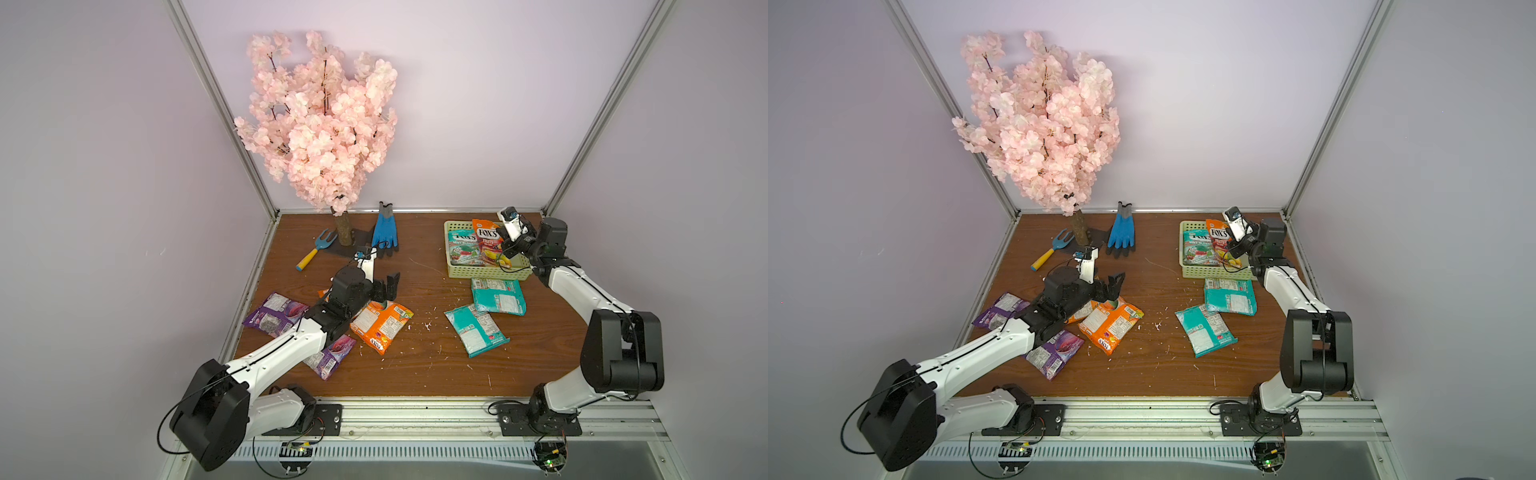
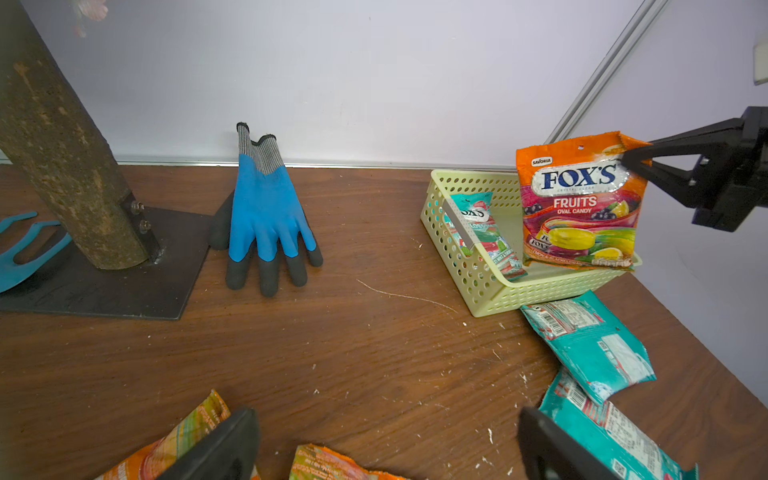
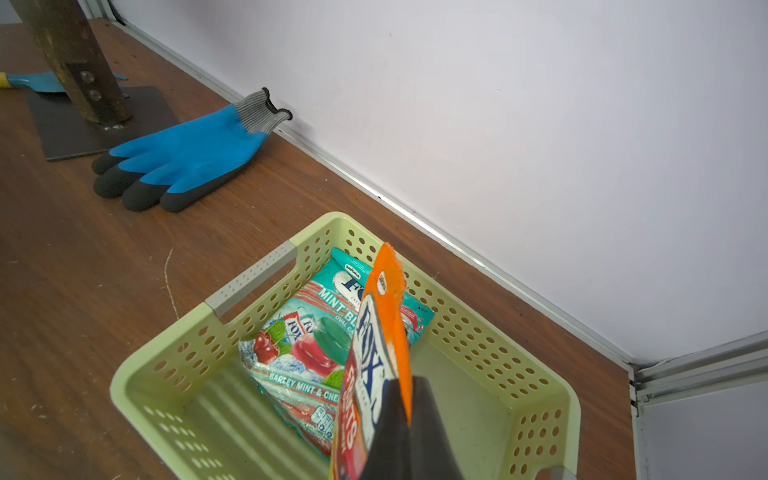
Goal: Put the candies in the basket
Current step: Place the candy in the basket.
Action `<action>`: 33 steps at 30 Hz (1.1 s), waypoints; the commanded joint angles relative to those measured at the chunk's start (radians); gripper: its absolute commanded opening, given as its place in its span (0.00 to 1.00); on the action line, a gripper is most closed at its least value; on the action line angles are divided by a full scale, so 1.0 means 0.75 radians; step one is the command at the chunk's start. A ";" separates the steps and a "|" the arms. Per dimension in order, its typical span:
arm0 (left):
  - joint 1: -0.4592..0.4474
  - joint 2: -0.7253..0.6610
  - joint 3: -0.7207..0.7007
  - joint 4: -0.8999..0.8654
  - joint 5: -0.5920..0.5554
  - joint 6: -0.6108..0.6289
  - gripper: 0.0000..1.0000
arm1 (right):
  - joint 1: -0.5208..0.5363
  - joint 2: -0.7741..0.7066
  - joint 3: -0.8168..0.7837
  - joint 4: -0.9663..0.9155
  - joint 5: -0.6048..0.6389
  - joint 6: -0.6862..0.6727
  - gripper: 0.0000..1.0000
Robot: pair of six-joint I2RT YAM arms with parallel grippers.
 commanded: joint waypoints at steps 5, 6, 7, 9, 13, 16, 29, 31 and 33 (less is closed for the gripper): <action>0.005 0.027 0.070 -0.004 0.037 -0.009 1.00 | -0.059 0.297 0.270 -0.165 0.220 0.041 0.00; 0.005 0.027 0.070 -0.006 0.032 -0.009 1.00 | -0.067 0.334 0.305 -0.193 0.230 0.049 0.00; 0.006 0.025 0.070 -0.010 0.030 -0.010 1.00 | -0.077 0.363 0.328 -0.207 0.243 0.051 0.00; 0.005 0.023 0.070 -0.011 0.026 -0.009 1.00 | -0.082 0.422 0.378 -0.225 0.303 0.053 0.00; 0.005 0.035 0.076 -0.015 0.029 -0.008 1.00 | -0.083 0.509 0.453 -0.217 0.366 0.041 0.00; 0.006 0.048 0.082 -0.018 0.033 -0.010 1.00 | -0.082 0.576 0.531 -0.251 0.358 0.016 0.00; 0.006 0.084 0.102 -0.085 -0.012 -0.008 1.00 | -0.070 0.650 0.651 -0.347 0.421 -0.004 0.29; 0.006 0.100 0.120 -0.141 -0.034 -0.008 1.00 | -0.050 0.596 0.622 -0.332 0.450 0.027 0.36; 0.006 0.105 0.133 -0.190 -0.056 -0.014 1.00 | -0.019 0.541 0.603 -0.349 0.497 0.069 0.41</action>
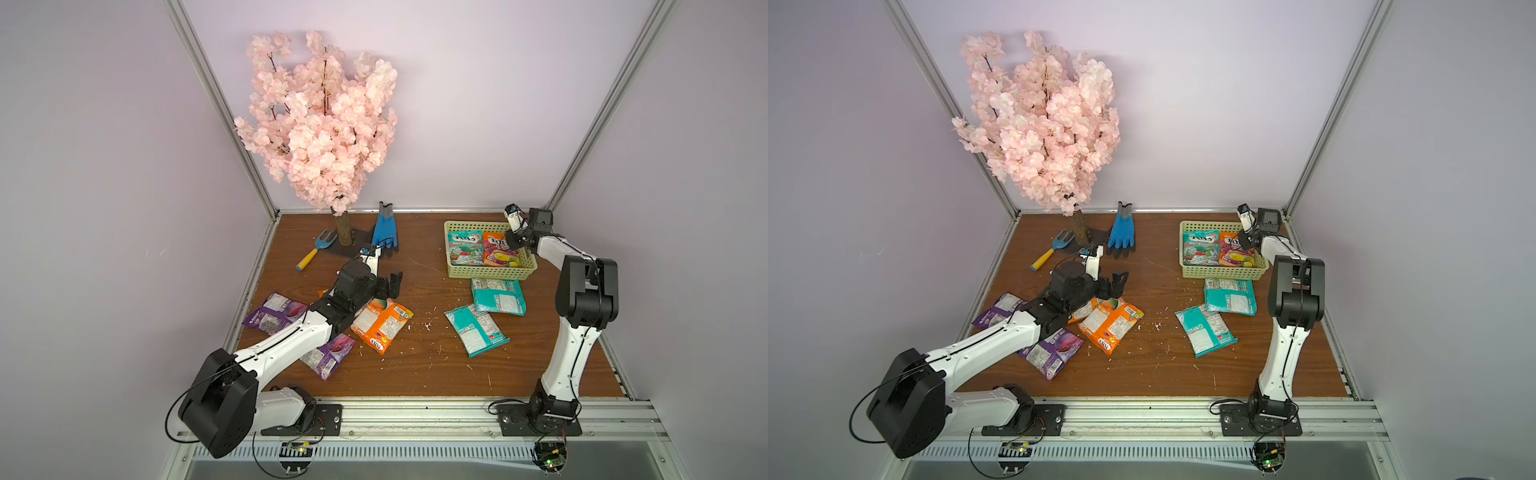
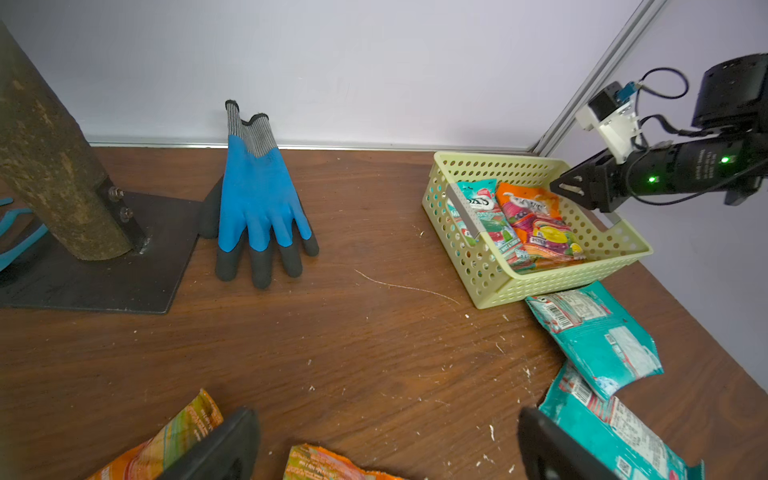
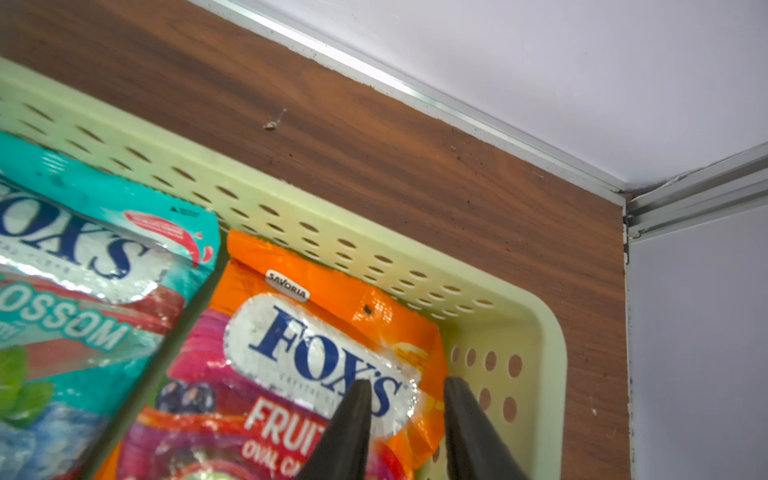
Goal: Put the candies in the basket
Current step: Place the candy in the basket, then pick up the candy at the center of the board.
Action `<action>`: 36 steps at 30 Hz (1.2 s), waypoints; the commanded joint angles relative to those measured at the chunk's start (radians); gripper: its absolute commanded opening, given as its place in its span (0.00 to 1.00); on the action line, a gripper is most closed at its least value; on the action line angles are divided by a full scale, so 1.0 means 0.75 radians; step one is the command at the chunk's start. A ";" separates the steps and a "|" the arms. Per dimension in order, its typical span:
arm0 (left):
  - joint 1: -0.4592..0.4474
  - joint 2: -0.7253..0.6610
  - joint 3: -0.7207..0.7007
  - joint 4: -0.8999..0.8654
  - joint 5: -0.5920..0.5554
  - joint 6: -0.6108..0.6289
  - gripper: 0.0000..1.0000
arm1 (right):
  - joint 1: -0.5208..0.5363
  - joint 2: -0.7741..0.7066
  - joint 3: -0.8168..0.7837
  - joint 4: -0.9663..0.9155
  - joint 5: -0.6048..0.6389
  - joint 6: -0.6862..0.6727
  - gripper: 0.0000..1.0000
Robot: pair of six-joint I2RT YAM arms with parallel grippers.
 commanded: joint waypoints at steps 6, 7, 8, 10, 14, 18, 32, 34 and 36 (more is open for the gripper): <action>0.006 -0.002 0.033 -0.217 -0.095 -0.085 1.00 | 0.151 -0.281 -0.040 -0.130 0.130 0.345 0.44; 0.007 -0.003 0.035 -0.243 -0.106 -0.105 1.00 | 0.166 -0.304 -0.055 -0.144 0.131 0.403 0.45; 0.008 0.000 0.038 -0.271 -0.104 -0.117 1.00 | 0.185 -0.334 -0.077 -0.157 0.113 0.460 0.45; 0.010 0.005 0.038 -0.315 -0.070 -0.133 1.00 | 0.225 -0.396 -0.145 -0.165 0.075 0.531 0.46; 0.010 -0.012 0.017 -0.390 0.040 -0.168 0.85 | 0.322 -0.503 -0.245 -0.240 0.063 0.687 0.44; 0.020 -0.060 -0.026 -0.487 0.078 -0.215 0.66 | 0.408 -0.606 -0.356 -0.275 -0.034 0.841 0.42; 0.461 -0.301 -0.267 -0.602 0.275 -0.626 0.64 | 1.314 -0.853 -0.917 0.308 0.294 0.647 0.43; 0.479 -0.280 -0.288 -0.565 0.320 -0.654 0.62 | 1.438 -0.798 -0.917 0.364 0.398 0.604 0.42; 0.488 -0.253 -0.314 -0.515 0.367 -0.673 0.59 | 1.553 -0.743 -0.912 0.421 0.493 0.536 0.41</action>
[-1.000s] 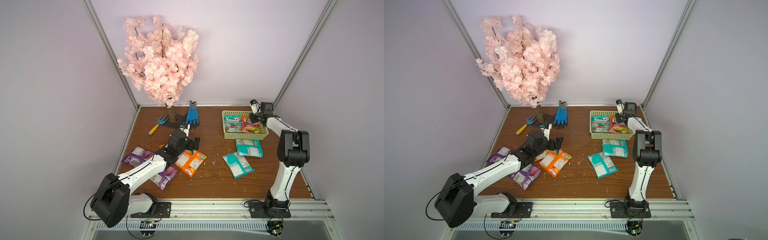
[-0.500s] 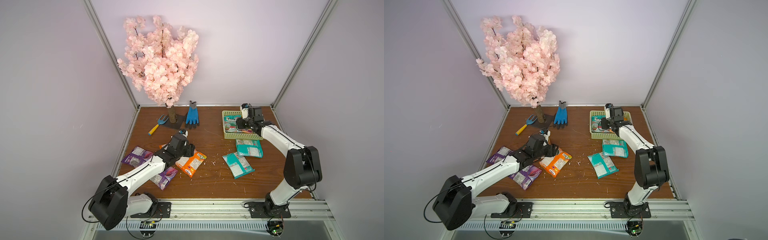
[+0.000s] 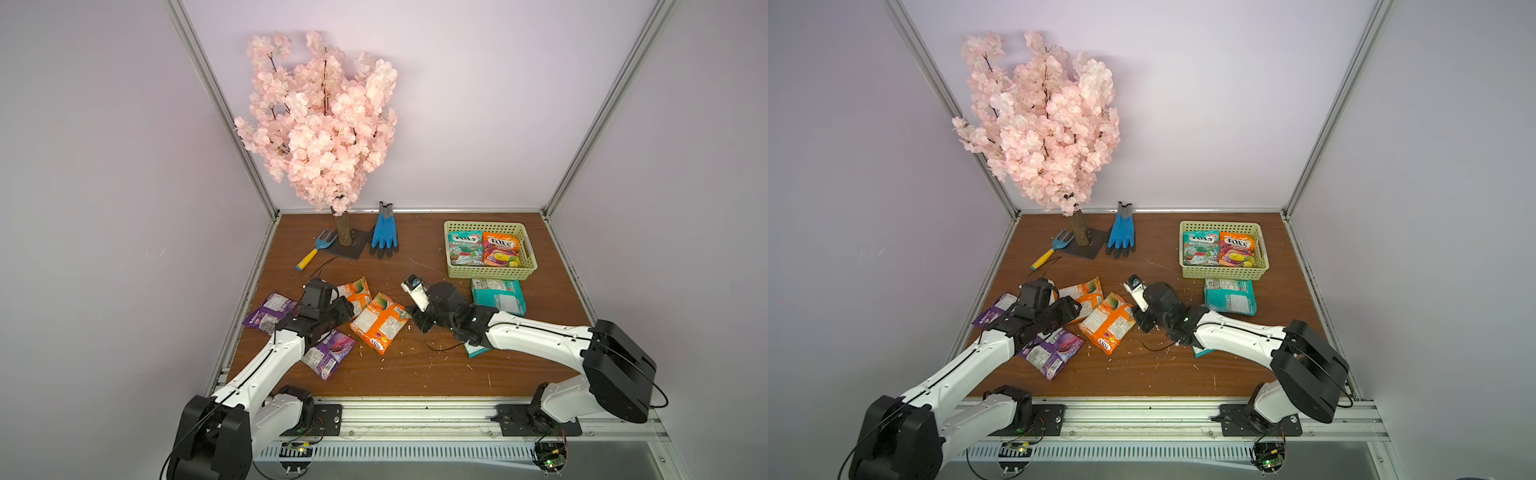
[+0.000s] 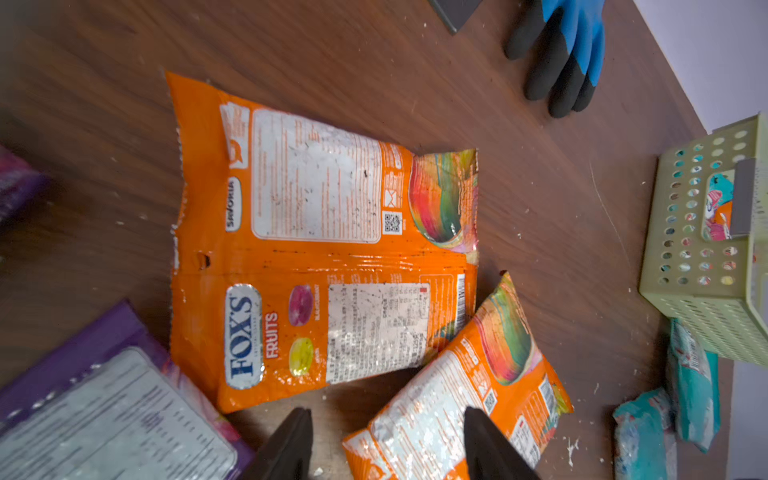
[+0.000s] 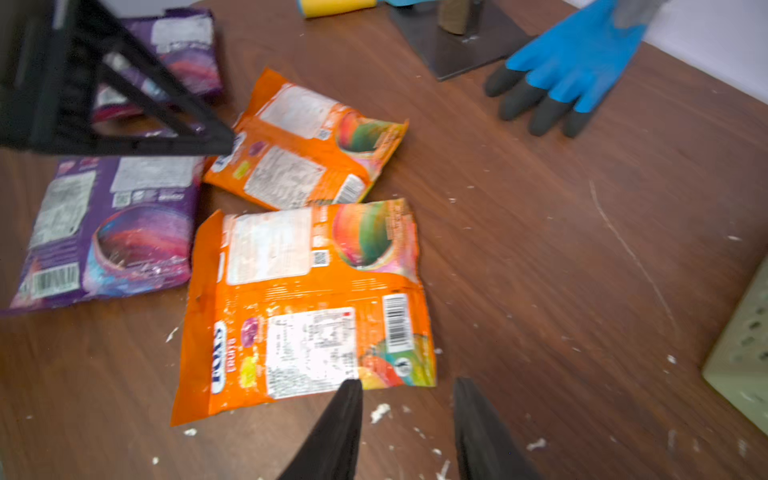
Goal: Put the candies in the basket
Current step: Pick up the candy at the center of the board.
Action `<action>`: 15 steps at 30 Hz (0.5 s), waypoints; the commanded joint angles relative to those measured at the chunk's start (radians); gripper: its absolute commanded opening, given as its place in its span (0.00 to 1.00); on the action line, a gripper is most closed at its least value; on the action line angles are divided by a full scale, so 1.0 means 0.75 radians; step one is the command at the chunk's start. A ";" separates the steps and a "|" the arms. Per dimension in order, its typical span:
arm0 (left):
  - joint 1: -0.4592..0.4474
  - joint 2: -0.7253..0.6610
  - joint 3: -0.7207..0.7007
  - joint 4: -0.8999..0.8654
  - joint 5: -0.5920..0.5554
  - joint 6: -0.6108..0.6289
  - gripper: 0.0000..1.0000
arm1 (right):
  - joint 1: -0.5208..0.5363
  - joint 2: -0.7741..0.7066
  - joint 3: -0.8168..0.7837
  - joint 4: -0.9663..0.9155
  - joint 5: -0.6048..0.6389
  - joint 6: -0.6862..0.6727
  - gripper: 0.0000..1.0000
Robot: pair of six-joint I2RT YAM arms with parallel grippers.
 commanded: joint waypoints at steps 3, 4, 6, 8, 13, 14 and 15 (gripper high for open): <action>0.033 0.065 -0.067 0.125 0.148 -0.100 0.53 | 0.237 0.111 0.005 0.279 0.276 -0.229 0.41; 0.035 0.079 -0.082 0.143 0.164 -0.108 0.52 | 0.279 0.139 0.008 0.299 0.283 -0.268 0.41; 0.034 0.103 -0.105 0.171 0.188 -0.115 0.51 | 0.353 0.199 0.044 0.303 0.295 -0.329 0.41; 0.037 0.117 -0.120 0.174 0.189 -0.118 0.51 | 0.431 0.274 0.095 0.285 0.351 -0.384 0.41; 0.038 0.107 -0.149 0.186 0.176 -0.141 0.46 | 0.521 0.424 0.205 0.235 0.424 -0.411 0.41; 0.039 0.101 -0.153 0.189 0.179 -0.145 0.46 | 0.531 0.450 0.220 0.232 0.451 -0.414 0.40; 0.040 0.096 -0.156 0.192 0.181 -0.150 0.45 | 0.538 0.472 0.229 0.231 0.481 -0.418 0.40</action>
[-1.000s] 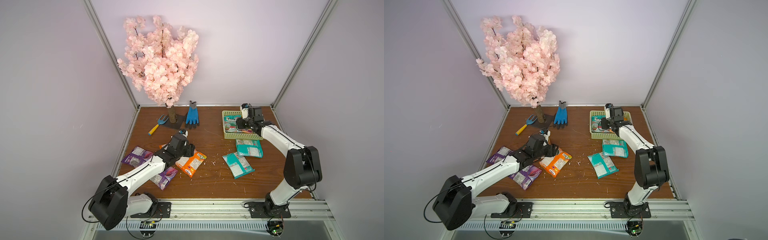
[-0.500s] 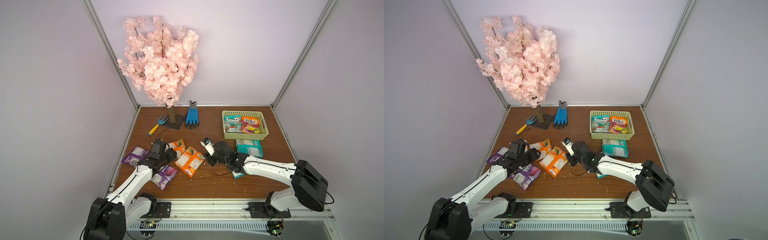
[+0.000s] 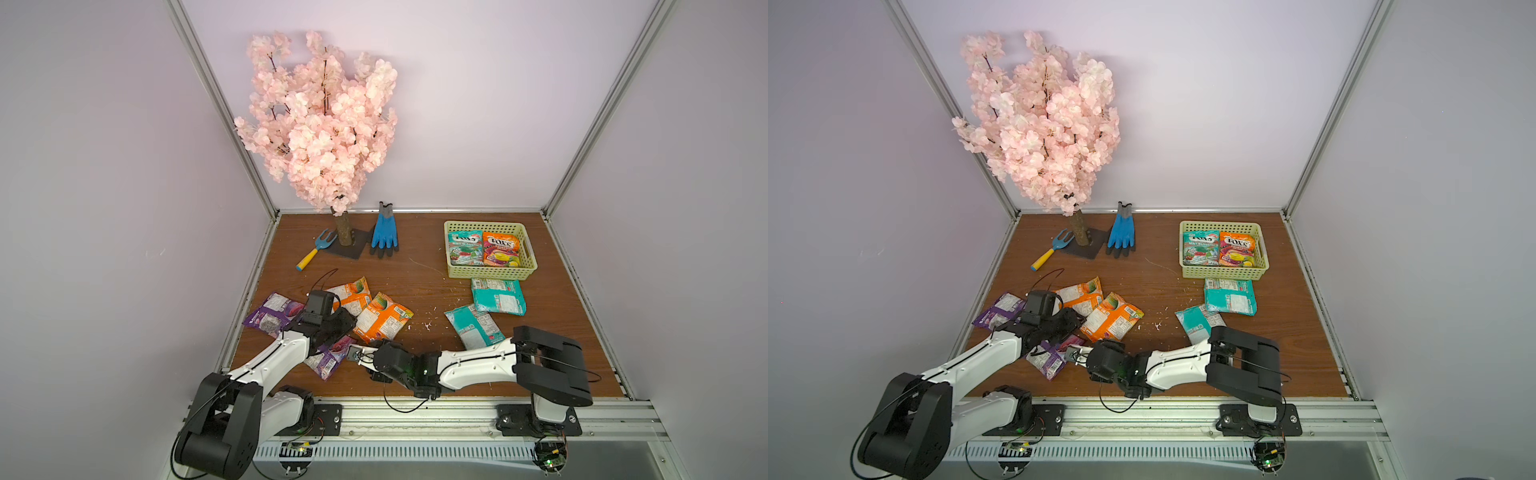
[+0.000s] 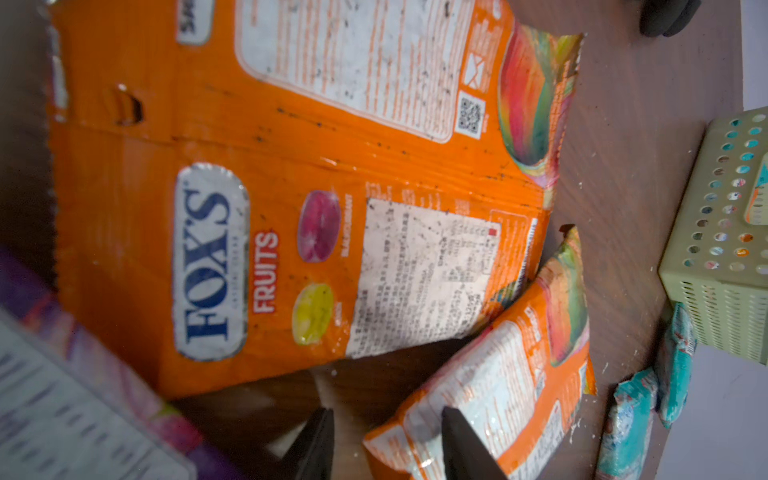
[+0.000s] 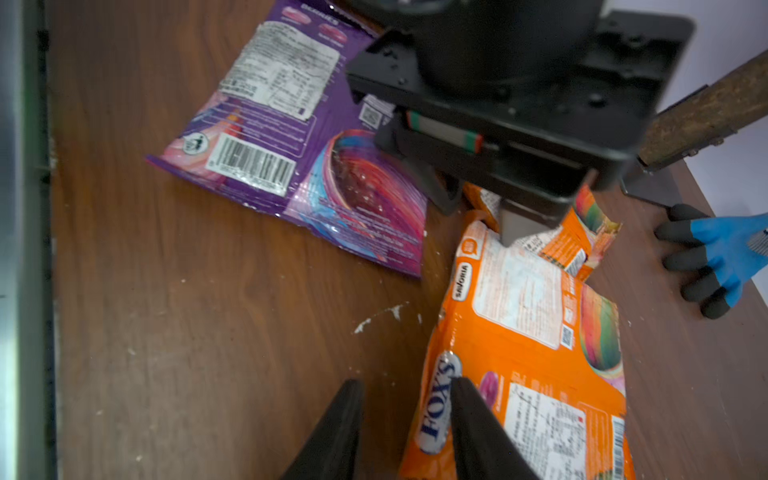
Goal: Put the candies in the basket
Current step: Pick up the candy at the center of the board.
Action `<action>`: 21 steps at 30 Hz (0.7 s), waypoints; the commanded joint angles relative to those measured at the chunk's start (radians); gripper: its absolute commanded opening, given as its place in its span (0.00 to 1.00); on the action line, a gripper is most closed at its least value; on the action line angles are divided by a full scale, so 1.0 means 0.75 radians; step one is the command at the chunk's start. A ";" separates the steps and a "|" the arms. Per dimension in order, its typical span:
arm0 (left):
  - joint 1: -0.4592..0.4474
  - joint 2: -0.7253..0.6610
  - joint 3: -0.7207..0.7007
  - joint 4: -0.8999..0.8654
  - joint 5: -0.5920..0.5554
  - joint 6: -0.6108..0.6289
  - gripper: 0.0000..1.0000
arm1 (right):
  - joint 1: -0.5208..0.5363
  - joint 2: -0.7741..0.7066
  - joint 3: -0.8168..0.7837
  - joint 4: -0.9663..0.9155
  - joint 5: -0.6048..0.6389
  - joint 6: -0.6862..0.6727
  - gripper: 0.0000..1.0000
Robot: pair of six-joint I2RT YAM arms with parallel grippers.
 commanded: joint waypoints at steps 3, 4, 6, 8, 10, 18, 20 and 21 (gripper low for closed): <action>0.021 -0.032 -0.019 0.033 0.019 -0.022 0.44 | 0.013 0.081 0.079 0.022 0.188 -0.055 0.38; 0.024 -0.033 -0.021 0.035 0.022 -0.025 0.44 | 0.014 0.098 0.085 0.023 0.199 -0.059 0.38; 0.022 -0.029 -0.022 0.037 0.027 -0.022 0.44 | 0.014 0.127 0.091 0.027 0.213 -0.076 0.38; 0.020 -0.026 -0.023 0.037 0.022 -0.016 0.44 | 0.015 0.154 0.095 0.036 0.245 -0.085 0.37; 0.021 -0.022 -0.024 0.039 0.015 -0.014 0.44 | 0.016 0.176 0.099 0.045 0.297 -0.093 0.37; 0.020 0.001 -0.033 0.049 0.016 -0.023 0.44 | 0.016 0.239 0.042 0.195 0.443 -0.247 0.29; 0.022 -0.005 -0.033 0.043 0.009 -0.030 0.44 | 0.013 0.253 0.025 0.238 0.483 -0.293 0.24; 0.021 -0.011 -0.033 0.040 0.006 -0.032 0.44 | 0.010 0.255 0.021 0.250 0.499 -0.307 0.20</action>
